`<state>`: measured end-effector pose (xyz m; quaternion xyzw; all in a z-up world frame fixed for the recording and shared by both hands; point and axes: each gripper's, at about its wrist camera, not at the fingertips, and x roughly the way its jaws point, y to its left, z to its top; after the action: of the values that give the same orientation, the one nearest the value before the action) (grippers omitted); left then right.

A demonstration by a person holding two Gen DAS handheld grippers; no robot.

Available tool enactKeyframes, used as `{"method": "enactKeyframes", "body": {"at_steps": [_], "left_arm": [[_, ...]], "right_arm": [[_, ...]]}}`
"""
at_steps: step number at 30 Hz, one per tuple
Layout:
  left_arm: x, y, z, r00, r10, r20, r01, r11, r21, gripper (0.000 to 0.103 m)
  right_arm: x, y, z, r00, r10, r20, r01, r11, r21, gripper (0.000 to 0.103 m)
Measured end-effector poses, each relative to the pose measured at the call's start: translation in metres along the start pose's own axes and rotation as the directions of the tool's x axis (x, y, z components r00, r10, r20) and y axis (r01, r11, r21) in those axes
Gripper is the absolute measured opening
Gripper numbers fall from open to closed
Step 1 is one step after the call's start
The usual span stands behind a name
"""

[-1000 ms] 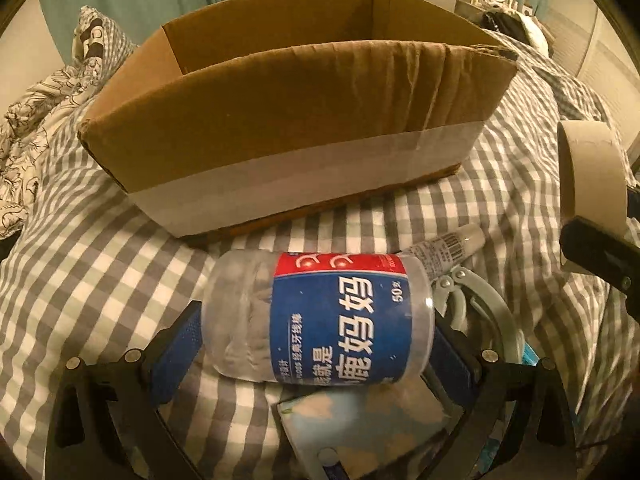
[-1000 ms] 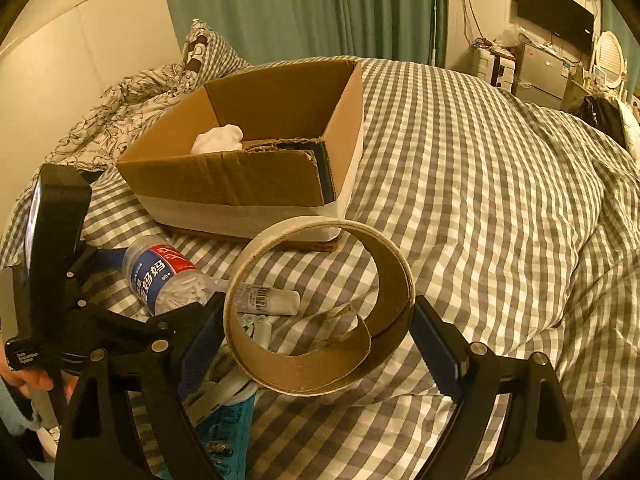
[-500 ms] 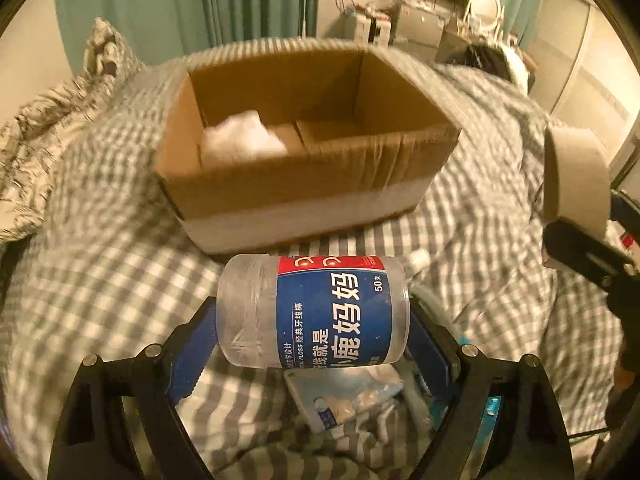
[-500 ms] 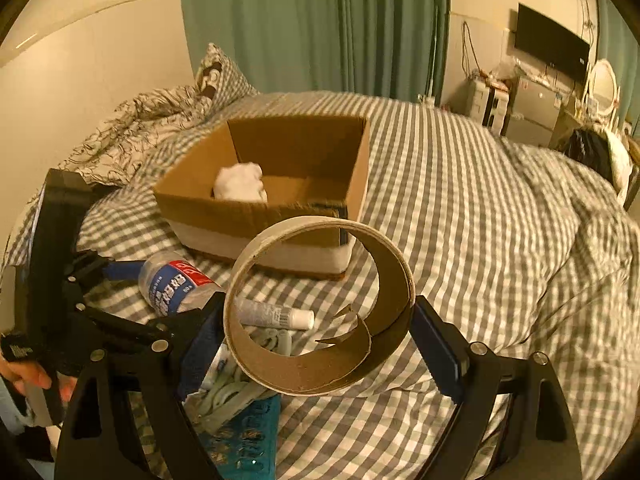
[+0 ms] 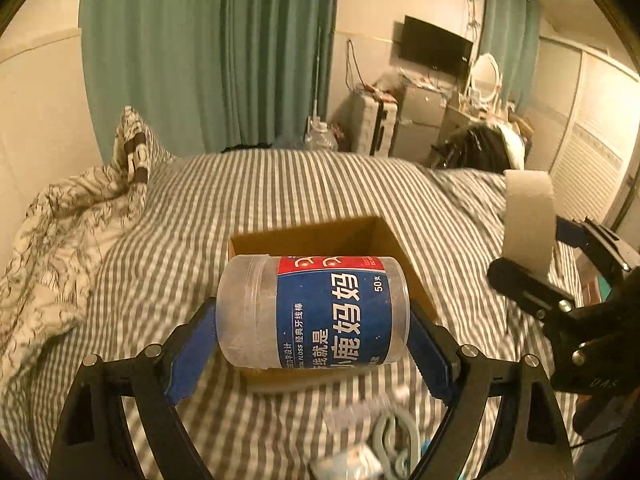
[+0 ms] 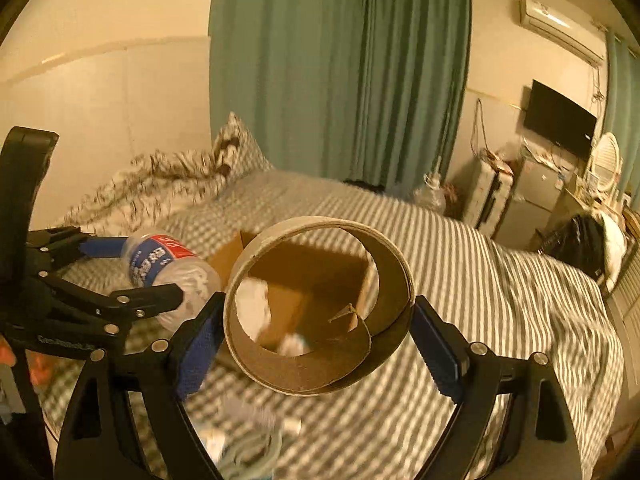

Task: Organize objects
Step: 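Place the water bottle into the box with the left tool while the right tool drops the tape roll in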

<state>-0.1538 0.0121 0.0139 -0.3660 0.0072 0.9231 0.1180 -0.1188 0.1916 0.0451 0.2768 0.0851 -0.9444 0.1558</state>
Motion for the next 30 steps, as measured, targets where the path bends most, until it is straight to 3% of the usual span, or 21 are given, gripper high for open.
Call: {"method": "enactKeyframes", "body": {"at_steps": [6,14,17,21,26,30], "left_arm": [[0.041,0.011,0.026,0.999,0.03,-0.015,-0.03,0.999,-0.021,0.09],[0.105,0.028,0.02,0.995,0.033,-0.099,-0.035,0.999,-0.015,0.09],[0.112,0.028,0.017,0.996,0.033,-0.086,-0.033,0.999,-0.001,0.091],[0.1,0.025,0.019,0.998,0.033,-0.051,-0.033,0.999,-0.002,0.103],[0.075,0.027,0.023,0.998,0.053,-0.038,-0.053,0.998,-0.022,0.103],[0.034,0.028,0.022,0.998,0.062,0.008,-0.062,0.997,-0.036,0.103]], "right_arm": [[0.056,-0.014,0.027,0.999,0.021,-0.034,-0.02,0.999,0.026,0.089],[0.125,-0.03,0.029,0.994,0.047,-0.095,-0.044,0.998,0.033,0.09],[0.136,-0.037,0.027,0.992,0.085,-0.094,-0.078,0.994,0.074,0.091],[0.133,-0.04,0.027,0.993,0.076,-0.094,-0.065,0.991,0.116,0.103],[0.104,-0.044,0.034,0.997,0.057,-0.061,-0.049,0.992,0.12,0.103],[0.057,-0.04,0.039,1.0,0.001,-0.02,0.001,0.997,0.08,0.103]]}}
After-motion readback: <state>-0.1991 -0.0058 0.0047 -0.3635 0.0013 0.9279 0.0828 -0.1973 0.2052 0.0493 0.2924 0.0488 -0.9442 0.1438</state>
